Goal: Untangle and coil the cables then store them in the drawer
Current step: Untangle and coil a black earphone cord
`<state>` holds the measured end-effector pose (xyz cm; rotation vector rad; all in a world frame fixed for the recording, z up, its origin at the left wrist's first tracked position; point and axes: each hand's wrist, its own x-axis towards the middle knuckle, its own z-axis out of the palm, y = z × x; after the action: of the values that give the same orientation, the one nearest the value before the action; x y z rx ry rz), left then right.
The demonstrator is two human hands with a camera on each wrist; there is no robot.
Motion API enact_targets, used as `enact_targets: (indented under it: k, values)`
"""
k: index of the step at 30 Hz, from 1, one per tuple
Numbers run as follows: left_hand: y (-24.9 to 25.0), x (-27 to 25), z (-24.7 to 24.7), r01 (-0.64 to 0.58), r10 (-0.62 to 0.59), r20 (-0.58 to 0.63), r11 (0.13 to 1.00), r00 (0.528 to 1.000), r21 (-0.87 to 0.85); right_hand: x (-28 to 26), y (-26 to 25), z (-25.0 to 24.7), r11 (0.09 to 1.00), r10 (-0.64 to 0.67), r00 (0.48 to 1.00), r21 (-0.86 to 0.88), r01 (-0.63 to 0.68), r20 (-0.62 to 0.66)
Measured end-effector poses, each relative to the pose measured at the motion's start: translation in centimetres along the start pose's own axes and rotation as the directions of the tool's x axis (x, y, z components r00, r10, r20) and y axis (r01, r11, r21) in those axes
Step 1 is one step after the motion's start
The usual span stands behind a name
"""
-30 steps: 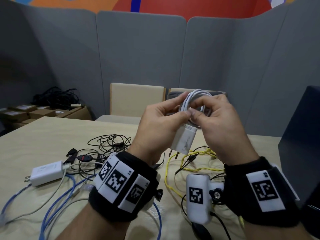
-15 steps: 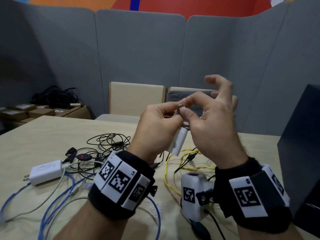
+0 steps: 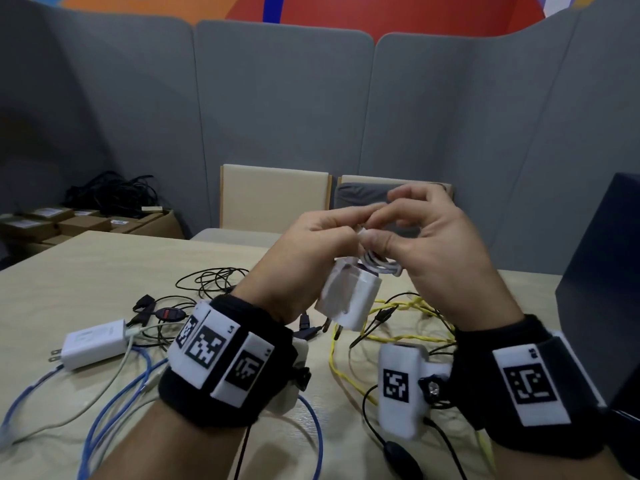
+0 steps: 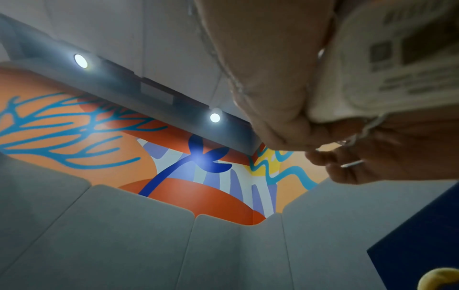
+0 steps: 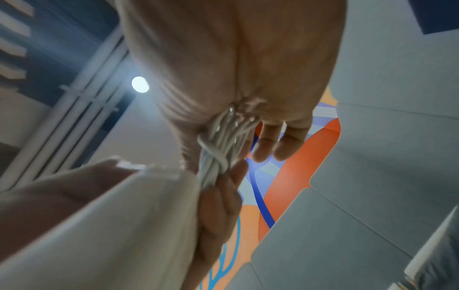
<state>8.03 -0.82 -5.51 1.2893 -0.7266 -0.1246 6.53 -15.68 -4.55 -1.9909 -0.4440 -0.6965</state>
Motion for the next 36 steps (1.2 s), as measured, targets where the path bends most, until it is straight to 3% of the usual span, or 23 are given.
enact_targets:
  k: [3, 8, 12, 17, 26, 36]
  values:
    - [0.0, 0.1, -0.1, -0.009, 0.011, -0.073, 1.000, 0.997, 0.026, 0.1, 0.1, 0.7, 0.999, 0.009, 0.995, 0.035, -0.005, -0.098]
    - [0.4, 0.0, -0.3, -0.039, 0.043, -0.181, 0.999, 0.983, 0.025, 0.2, -0.2, 0.0, 0.927, 0.096, 0.995, 0.364, -0.086, -0.011]
    - [0.5, 0.3, -0.1, -0.062, 0.109, -0.287, 0.984, 0.952, 0.167, 0.3, 0.1, -0.6, 0.958, 0.106, 0.994, 0.269, -0.105, 0.009]
    - [0.0, 0.2, 0.2, -0.073, 0.174, -0.304, 0.946, 0.937, 0.315, 0.3, 0.2, -0.5, 0.924, 0.136, 0.991, 0.358, -0.132, 0.013]
    - [0.3, 0.2, 0.3, -0.099, 0.189, -0.429, 0.970, 0.883, 0.223, 0.1, -0.1, -0.2, 0.892, 0.188, 0.974, 0.392, -0.224, 0.127]
    - [0.4, 0.2, 0.7, -0.004, 0.138, -0.336, 0.930, 0.932, 0.368, 0.2, 0.5, 0.0, 0.904, 0.247, 0.960, 0.327, -0.277, 0.129]
